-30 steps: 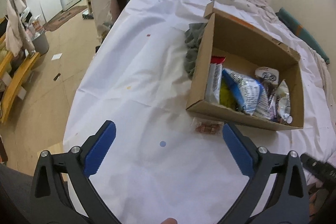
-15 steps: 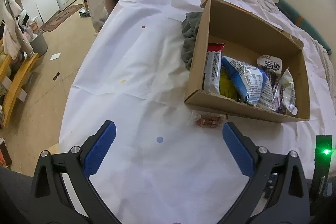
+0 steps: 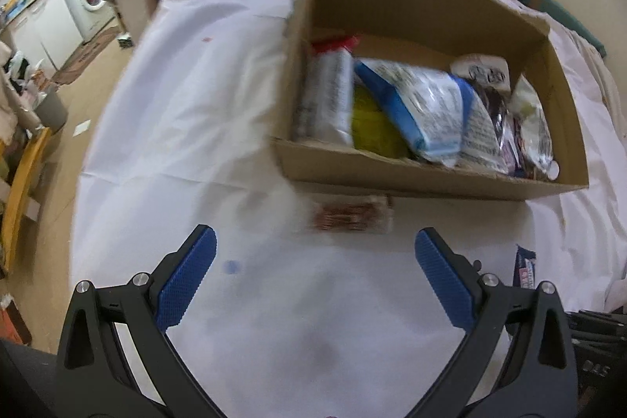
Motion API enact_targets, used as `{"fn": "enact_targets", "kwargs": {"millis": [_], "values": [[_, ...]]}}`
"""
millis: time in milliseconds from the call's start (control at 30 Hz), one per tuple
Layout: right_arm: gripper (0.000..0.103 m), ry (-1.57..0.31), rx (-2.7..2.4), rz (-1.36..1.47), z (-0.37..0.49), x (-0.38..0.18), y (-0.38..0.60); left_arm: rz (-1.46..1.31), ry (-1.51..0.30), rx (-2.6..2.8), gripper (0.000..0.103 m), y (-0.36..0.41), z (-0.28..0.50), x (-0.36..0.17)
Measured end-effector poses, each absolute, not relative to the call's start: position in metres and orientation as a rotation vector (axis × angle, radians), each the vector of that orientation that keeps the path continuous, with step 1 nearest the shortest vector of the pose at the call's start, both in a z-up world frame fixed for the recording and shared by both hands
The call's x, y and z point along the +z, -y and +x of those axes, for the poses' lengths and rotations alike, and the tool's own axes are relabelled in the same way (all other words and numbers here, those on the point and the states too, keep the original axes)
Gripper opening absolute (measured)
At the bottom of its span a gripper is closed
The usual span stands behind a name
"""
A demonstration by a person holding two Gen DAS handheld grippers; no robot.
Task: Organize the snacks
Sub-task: 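Grasp the small brown cake packet with the left gripper while the right grasps the blue-white bar, then carry the cake packet and blue-white bar over the box with both grippers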
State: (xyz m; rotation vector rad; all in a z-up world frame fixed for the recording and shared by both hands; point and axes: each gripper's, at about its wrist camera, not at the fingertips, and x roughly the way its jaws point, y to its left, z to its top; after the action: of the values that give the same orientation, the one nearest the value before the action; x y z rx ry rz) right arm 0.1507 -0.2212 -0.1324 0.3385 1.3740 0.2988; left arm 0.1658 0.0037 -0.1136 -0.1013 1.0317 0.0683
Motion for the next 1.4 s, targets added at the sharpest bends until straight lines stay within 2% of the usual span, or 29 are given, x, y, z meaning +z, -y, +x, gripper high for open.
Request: {"fn": "enact_targets", "kwargs": {"millis": [233, 333, 500, 567, 667, 833, 867, 1400], "values": [[0.019, -1.358, 0.311, 0.36, 0.15, -0.128, 0.229, -0.003, -0.984, 0.065, 0.1, 0.019, 0.186, -0.151], [0.019, -1.354, 0.316, 0.368, 0.151, -0.125, 0.235, -0.044, -1.009, 0.073, 0.1, 0.016, 0.196, -0.166], [0.019, -1.357, 0.316, 0.362, 0.152, -0.126, 0.235, -0.041, -1.015, 0.059, 0.099, 0.02, 0.2, -0.169], [0.019, -1.358, 0.318, 0.361, 0.153, -0.128, 0.232, -0.038, -1.006, 0.052, 0.079, 0.022, 0.199, -0.167], [0.019, -1.355, 0.321, 0.355, 0.153, -0.128, 0.227, -0.017, -0.998, 0.024, 0.065, 0.032, 0.198, -0.164], [0.019, -1.351, 0.321, 0.342, 0.152, -0.127, 0.225, -0.005, -0.986, 0.008, 0.063, 0.036, 0.193, -0.162], [0.019, -1.351, 0.321, 0.342, 0.152, -0.127, 0.225, 0.0, -0.985, 0.007, 0.056, 0.037, 0.192, -0.161], [0.019, -1.331, 0.314, 0.325, 0.148, -0.123, 0.222, 0.013, -0.98, 0.007, 0.055, 0.038, 0.17, -0.147]]}}
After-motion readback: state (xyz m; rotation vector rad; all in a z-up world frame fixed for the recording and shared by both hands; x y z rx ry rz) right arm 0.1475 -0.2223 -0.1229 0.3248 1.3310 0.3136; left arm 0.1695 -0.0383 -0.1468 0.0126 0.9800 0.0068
